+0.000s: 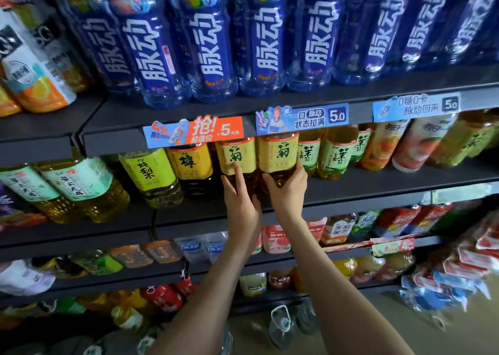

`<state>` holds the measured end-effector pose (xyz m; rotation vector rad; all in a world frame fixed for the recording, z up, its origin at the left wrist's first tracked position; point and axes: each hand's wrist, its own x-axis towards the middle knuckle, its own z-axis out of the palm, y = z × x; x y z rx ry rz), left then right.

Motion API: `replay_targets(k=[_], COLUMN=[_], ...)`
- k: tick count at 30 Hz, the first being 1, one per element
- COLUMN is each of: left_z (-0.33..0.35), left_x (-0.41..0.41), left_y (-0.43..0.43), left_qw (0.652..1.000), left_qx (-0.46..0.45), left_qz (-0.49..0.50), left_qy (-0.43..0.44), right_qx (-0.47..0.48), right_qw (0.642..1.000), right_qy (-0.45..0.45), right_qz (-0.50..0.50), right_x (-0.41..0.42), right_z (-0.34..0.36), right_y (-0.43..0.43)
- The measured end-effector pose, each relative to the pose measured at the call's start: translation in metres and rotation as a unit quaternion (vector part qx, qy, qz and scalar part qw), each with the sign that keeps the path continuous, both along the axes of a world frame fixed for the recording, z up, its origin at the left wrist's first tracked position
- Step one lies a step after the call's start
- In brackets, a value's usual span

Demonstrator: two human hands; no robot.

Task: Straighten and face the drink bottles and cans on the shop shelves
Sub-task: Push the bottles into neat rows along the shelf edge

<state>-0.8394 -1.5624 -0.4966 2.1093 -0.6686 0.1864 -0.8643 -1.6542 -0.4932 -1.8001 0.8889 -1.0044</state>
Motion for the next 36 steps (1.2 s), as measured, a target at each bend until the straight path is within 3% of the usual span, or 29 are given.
replay_targets(k=[8,12,15,18,27,34,36], left_z=[-0.007,-0.014,-0.015,-0.017,-0.022,-0.037,-0.033], left_x=[-0.002,-0.009,-0.020,-0.032,-0.046,-0.044,-0.047], left_y=[-0.004,-0.015,-0.028,-0.044,-0.108,-0.133,-0.135], left_qw=[1.000,0.997,0.990,0.985,0.988,0.993,0.991], left_qx=[0.006,0.005,-0.012,-0.029,-0.057,-0.006,0.046], left_qz=[-0.002,0.032,0.012,-0.027,-0.039,-0.034,-0.048], left_qy=[0.010,-0.075,-0.142,-0.170,-0.137,-0.116,-0.117], right_qx=[0.002,-0.008,-0.019,0.006,-0.045,-0.058,-0.056], right_qw=[1.000,1.000,0.998,0.993,0.989,0.990,0.990], right_qy=[0.012,-0.010,-0.030,0.007,0.098,0.105,0.108], right_qz=[-0.018,0.023,-0.054,-0.117,-0.099,-0.075,-0.070], right_x=[0.005,-0.010,-0.033,-0.049,-0.051,-0.046,-0.046], right_z=[0.004,0.002,-0.002,-0.002,0.001,-0.004,-0.005], right_y=[0.009,-0.003,-0.027,-0.060,-0.106,-0.117,-0.119])
